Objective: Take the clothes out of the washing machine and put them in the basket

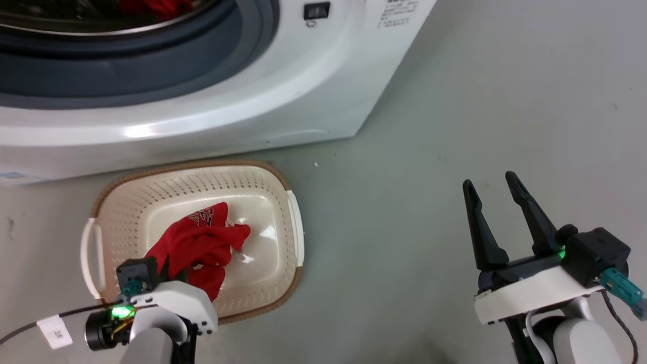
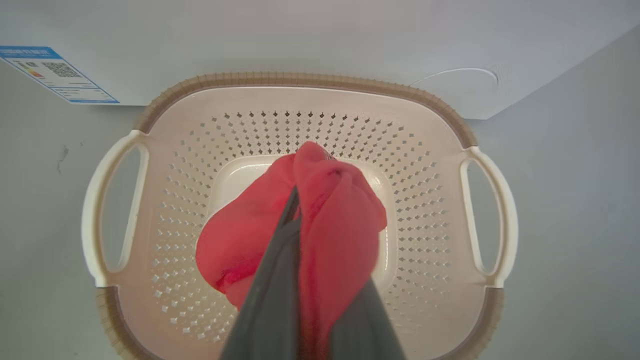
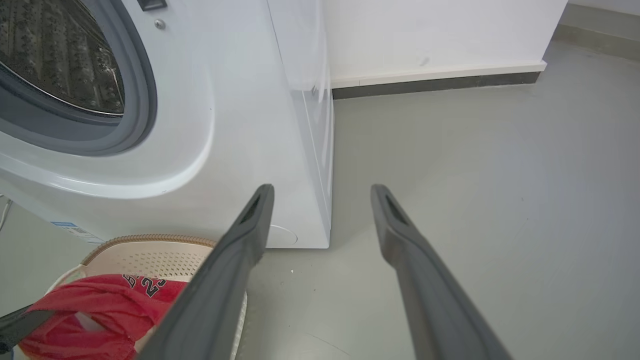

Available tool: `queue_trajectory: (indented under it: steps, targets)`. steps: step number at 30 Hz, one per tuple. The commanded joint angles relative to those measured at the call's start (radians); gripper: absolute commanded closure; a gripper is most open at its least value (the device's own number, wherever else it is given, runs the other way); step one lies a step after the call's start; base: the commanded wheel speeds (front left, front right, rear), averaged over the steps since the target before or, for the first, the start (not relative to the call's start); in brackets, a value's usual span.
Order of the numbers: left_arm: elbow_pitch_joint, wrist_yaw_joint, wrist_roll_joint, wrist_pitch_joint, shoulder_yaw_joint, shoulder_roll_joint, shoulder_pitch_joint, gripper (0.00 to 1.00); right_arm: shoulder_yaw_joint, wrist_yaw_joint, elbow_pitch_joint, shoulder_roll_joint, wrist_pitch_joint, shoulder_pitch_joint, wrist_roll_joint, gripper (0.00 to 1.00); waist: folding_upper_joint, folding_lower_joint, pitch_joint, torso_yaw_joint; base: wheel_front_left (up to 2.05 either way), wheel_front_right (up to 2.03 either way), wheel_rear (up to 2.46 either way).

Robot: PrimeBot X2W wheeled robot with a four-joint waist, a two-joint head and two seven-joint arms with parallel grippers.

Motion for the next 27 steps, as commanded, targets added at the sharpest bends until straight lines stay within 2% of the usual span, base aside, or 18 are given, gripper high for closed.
queue_trajectory:
  steps: [1,11,15,16,18,19,20,27]
  targets:
    - [0.017,0.004,0.002,-0.007,0.008,0.012,-0.027,1.0,0.007,-0.001,0.008,0.003,-0.01,-0.024,0.005,0.0,-0.0001,-0.0002,0.073,-0.042,0.0,0.0,0.0]
    - [0.2,0.012,-0.01,-0.006,0.059,0.037,-0.161,1.0,0.047,-0.001,0.059,0.003,-0.056,-0.094,0.026,0.0,-0.0001,-0.0002,0.192,-0.098,0.0,0.0,0.0]
    - [0.272,-0.011,-0.04,-0.005,0.089,0.035,-0.188,1.0,0.052,-0.001,0.078,0.003,-0.065,-0.104,0.035,0.0,-0.0001,-0.0002,0.2,-0.106,0.0,0.0,0.0]
    - [0.288,-0.013,-0.046,-0.005,0.096,0.033,-0.195,0.96,0.053,-0.001,0.084,0.002,-0.067,-0.106,0.035,0.0,-0.0001,-0.0002,0.197,-0.106,0.0,0.0,0.0]
    - [0.316,-0.02,-0.043,-0.005,0.095,0.031,-0.198,0.59,0.05,-0.001,0.092,0.002,-0.07,-0.11,0.033,0.0,-0.0001,-0.0002,0.182,-0.102,0.0,0.0,0.0]
    - [0.326,-0.025,-0.042,-0.005,0.094,0.03,-0.199,0.32,0.048,-0.001,0.097,0.002,-0.072,-0.11,0.032,0.0,-0.0001,-0.0002,0.172,-0.099,0.0,0.0,0.0]
    - [0.332,-0.026,-0.039,-0.005,0.093,0.027,-0.198,0.0,0.046,-0.001,0.099,0.002,-0.072,-0.11,0.027,0.0,-0.0001,-0.0002,0.159,-0.094,0.0,0.0,0.0]
    - [0.329,-0.035,-0.011,-0.005,0.085,0.0,-0.137,0.0,0.028,-0.001,0.104,0.002,-0.06,-0.074,0.002,0.0,-0.0001,-0.0002,0.022,-0.05,0.0,0.0,0.0]
